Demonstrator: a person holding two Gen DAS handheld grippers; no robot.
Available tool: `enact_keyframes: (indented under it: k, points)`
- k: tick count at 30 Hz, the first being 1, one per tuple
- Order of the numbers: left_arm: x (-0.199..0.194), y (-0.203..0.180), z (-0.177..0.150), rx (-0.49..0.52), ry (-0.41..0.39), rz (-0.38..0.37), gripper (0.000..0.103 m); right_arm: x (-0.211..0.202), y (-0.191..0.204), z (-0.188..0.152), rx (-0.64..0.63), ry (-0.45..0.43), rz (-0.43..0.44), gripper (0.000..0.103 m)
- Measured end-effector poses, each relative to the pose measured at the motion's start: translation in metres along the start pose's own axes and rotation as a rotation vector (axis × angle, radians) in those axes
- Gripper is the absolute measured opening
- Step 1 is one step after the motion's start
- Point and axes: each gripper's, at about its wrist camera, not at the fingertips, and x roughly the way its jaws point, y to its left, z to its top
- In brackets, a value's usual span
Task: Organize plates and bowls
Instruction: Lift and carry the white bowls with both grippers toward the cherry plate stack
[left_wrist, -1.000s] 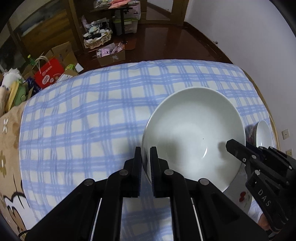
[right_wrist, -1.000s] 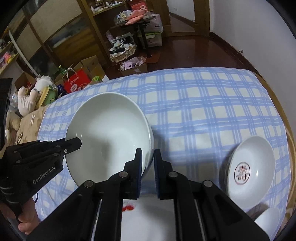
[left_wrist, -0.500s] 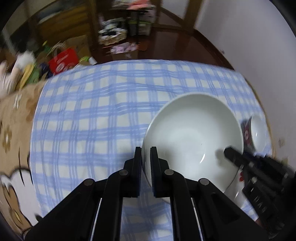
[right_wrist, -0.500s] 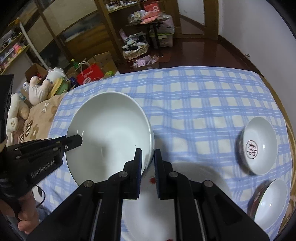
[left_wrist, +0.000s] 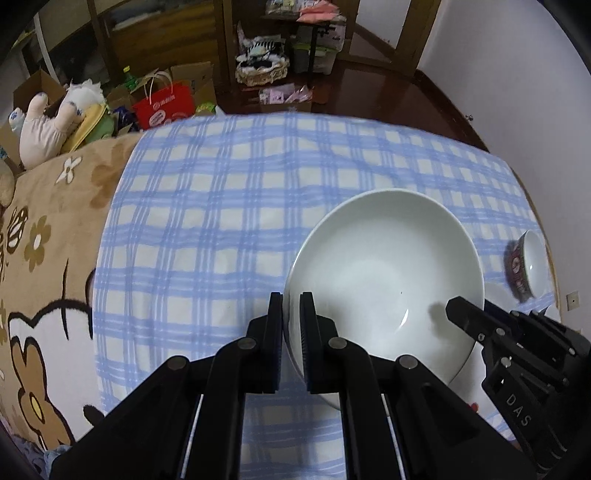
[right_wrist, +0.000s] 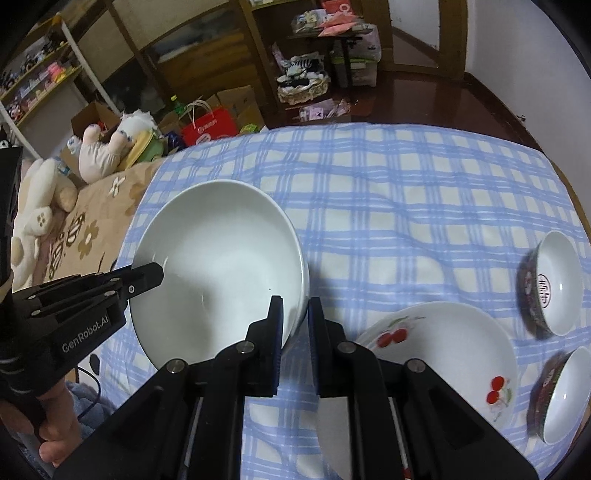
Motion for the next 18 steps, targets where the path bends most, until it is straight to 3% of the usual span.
enact_keyframes:
  k: [10, 18]
  points:
    - [0.024, 0.022, -0.012, -0.035, 0.042, -0.004, 0.008, 0.032, 0.011, -0.011, -0.011, 0.059, 0.003, 0.014]
    - [0.039, 0.030, -0.010, -0.046, 0.085, -0.058, 0.008, 0.042, 0.015, -0.011, -0.023, 0.072, -0.042, 0.014]
